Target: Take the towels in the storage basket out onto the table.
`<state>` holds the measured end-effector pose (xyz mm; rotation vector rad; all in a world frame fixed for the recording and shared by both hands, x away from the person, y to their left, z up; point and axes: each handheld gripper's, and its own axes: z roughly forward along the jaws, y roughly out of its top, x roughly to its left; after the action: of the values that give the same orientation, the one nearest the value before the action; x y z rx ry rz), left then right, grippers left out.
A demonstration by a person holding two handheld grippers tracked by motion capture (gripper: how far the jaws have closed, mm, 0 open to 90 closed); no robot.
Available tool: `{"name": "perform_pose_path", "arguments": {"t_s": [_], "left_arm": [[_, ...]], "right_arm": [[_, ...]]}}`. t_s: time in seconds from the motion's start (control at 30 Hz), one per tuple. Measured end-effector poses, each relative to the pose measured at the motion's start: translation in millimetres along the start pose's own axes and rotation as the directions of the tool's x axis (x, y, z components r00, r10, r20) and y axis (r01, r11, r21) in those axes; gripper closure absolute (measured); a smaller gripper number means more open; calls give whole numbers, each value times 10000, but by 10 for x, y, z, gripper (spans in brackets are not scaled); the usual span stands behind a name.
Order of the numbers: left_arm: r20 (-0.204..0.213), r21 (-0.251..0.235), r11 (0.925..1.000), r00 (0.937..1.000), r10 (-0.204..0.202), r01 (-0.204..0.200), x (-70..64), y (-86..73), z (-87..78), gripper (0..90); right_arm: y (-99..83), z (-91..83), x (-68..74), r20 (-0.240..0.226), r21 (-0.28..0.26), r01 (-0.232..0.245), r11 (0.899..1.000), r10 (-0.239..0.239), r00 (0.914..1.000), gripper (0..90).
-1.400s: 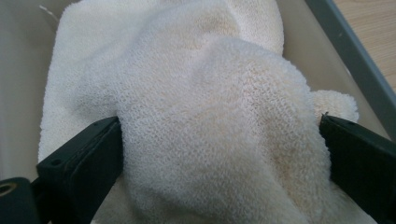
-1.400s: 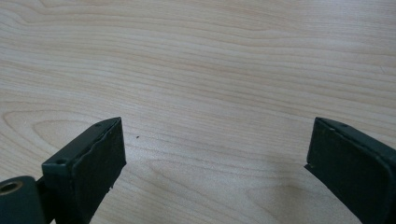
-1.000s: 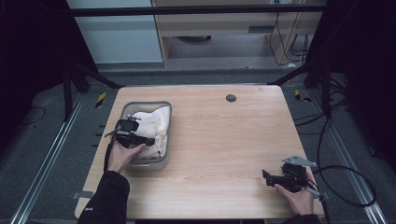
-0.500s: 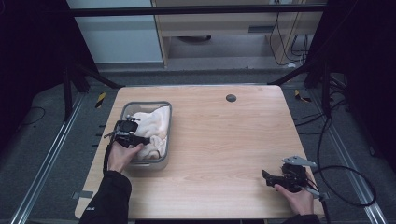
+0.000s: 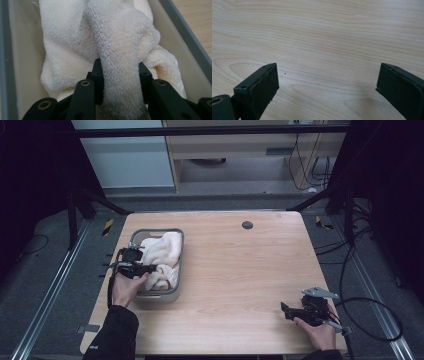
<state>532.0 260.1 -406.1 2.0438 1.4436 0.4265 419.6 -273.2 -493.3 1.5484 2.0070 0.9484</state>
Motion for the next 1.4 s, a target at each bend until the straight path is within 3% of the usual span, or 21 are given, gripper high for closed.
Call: {"name": "perform_pose_path", "arguments": {"t_s": [0.27,0.37,0.83,1.07,1.4], "left_arm": [[90,-780,9970,10000,16,-9,12,47,-241,684],[200,-1189,9929,9998,-10,34,23,92,-392,685],[212,-2199,9755,9997,91,-42,-6,240,-825,685],[173,-2523,9675,9997,197,-147,-14,304,-1016,685],[267,-2696,9620,9983,522,-431,-106,355,-1193,684]], "right_arm": [[-1,0,1,-4,-5,3,10000,-3,10000,40],[0,-2,3,-30,12,-32,10000,32,10000,40],[1,-3,4,-12,18,-50,10000,50,10000,39],[0,-1,1,19,5,-29,10000,29,10000,40],[1,-5,0,49,-12,-25,10000,25,10000,40]]}}
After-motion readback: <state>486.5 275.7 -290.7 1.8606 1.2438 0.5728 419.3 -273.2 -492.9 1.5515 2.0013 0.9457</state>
